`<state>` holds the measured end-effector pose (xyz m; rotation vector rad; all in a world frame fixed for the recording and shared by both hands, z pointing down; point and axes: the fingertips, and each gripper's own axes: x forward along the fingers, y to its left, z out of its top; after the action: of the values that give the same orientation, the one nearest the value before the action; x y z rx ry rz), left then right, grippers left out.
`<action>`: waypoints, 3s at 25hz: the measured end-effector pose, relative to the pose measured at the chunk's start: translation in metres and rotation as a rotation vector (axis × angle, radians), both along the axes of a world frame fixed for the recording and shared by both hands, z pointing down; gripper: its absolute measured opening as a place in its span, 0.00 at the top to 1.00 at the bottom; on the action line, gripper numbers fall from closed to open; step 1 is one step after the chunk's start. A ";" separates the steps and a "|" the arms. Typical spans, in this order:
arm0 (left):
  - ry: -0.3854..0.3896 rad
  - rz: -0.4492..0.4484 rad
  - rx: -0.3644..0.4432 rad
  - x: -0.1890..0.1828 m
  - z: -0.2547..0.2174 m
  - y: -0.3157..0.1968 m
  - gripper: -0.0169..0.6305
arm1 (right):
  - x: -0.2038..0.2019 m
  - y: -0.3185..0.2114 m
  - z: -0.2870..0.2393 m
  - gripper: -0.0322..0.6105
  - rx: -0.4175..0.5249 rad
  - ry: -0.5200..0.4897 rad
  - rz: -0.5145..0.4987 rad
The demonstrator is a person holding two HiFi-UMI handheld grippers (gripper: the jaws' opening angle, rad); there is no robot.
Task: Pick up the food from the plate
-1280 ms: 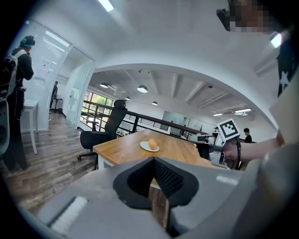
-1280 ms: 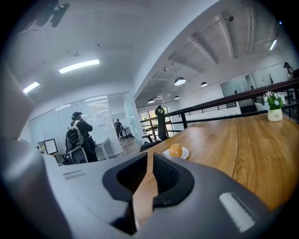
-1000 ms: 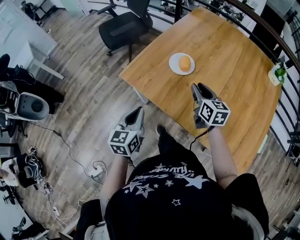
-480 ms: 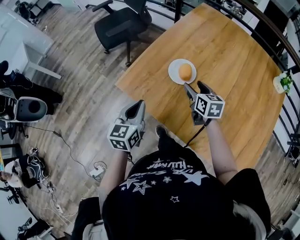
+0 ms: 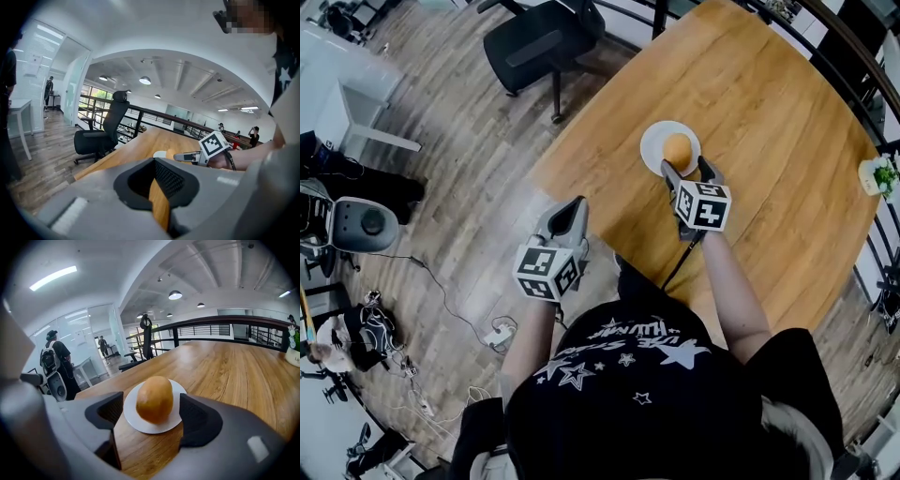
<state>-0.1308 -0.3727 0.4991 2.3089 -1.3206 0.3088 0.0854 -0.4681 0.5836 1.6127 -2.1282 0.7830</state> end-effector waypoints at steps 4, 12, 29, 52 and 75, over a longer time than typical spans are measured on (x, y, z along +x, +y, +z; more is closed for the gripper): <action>0.000 -0.015 -0.014 -0.003 0.005 -0.007 0.97 | 0.000 -0.011 0.017 0.35 -0.031 0.026 0.018; 0.006 -0.062 -0.035 -0.013 0.019 -0.011 0.97 | -0.009 -0.026 0.036 0.35 -0.039 0.088 0.018; 0.017 -0.114 0.009 -0.031 0.003 0.013 0.97 | -0.019 -0.022 0.010 0.43 0.012 0.172 -0.043; 0.041 -0.133 0.067 -0.035 -0.014 0.111 0.97 | -0.029 0.062 -0.070 0.43 0.163 0.136 -0.110; 0.086 -0.093 0.038 -0.031 0.018 0.312 0.97 | -0.016 0.282 -0.069 0.43 0.203 0.100 -0.060</action>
<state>-0.1619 -0.0611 0.5168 2.2572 -1.3964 0.1534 0.0691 -0.1865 0.5150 1.6404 -2.2315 0.4697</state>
